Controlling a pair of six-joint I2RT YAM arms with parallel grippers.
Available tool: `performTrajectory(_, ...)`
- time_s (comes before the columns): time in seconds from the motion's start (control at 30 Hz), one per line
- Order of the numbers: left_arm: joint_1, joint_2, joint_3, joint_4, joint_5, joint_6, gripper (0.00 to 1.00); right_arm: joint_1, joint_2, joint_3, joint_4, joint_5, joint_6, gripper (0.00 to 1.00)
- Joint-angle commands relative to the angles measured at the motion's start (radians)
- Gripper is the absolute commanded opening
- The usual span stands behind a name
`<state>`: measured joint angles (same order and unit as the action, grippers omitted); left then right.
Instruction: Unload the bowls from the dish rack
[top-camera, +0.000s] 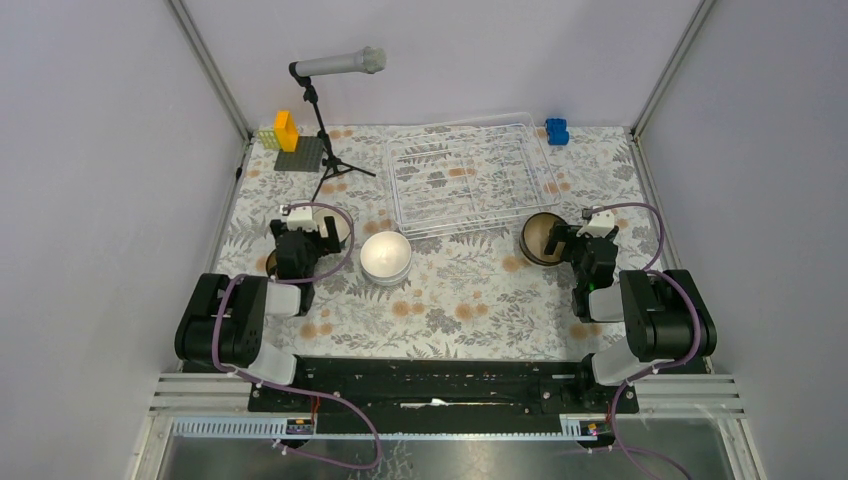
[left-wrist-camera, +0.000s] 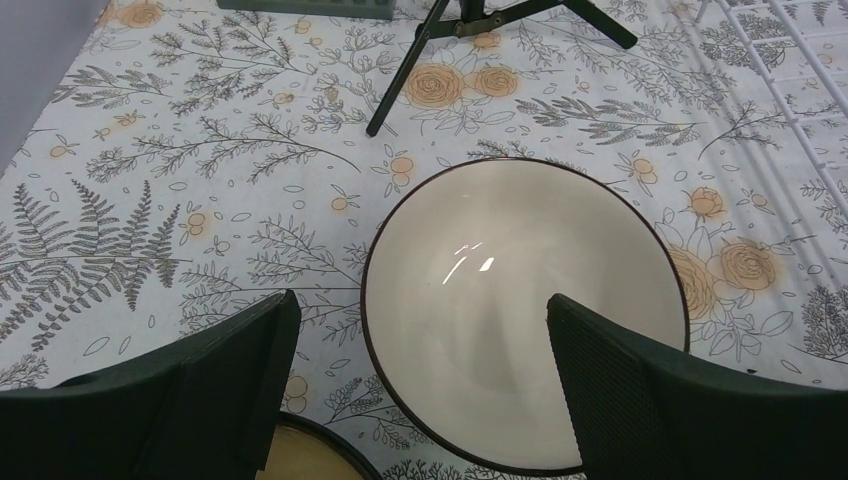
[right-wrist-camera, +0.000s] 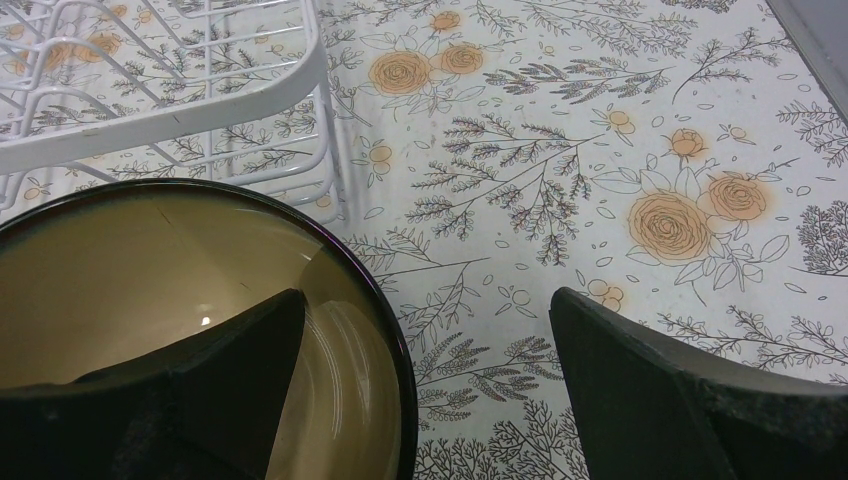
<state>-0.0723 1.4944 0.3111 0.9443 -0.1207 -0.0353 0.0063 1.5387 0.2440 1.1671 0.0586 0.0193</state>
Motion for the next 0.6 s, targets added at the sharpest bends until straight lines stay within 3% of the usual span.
performTrajectory(0.0, 0.005, 0.001, 0.019, 0.075, 0.032, -0.009, 0.99, 0.000, 0.008, 0.021, 0.019, -0.015, -0.015, 1.00)
performTrajectory(0.57, 0.005, 0.001, 0.021, 0.070, 0.029, -0.006, 0.99, 0.000, 0.008, 0.020, 0.019, -0.014, -0.015, 1.00)
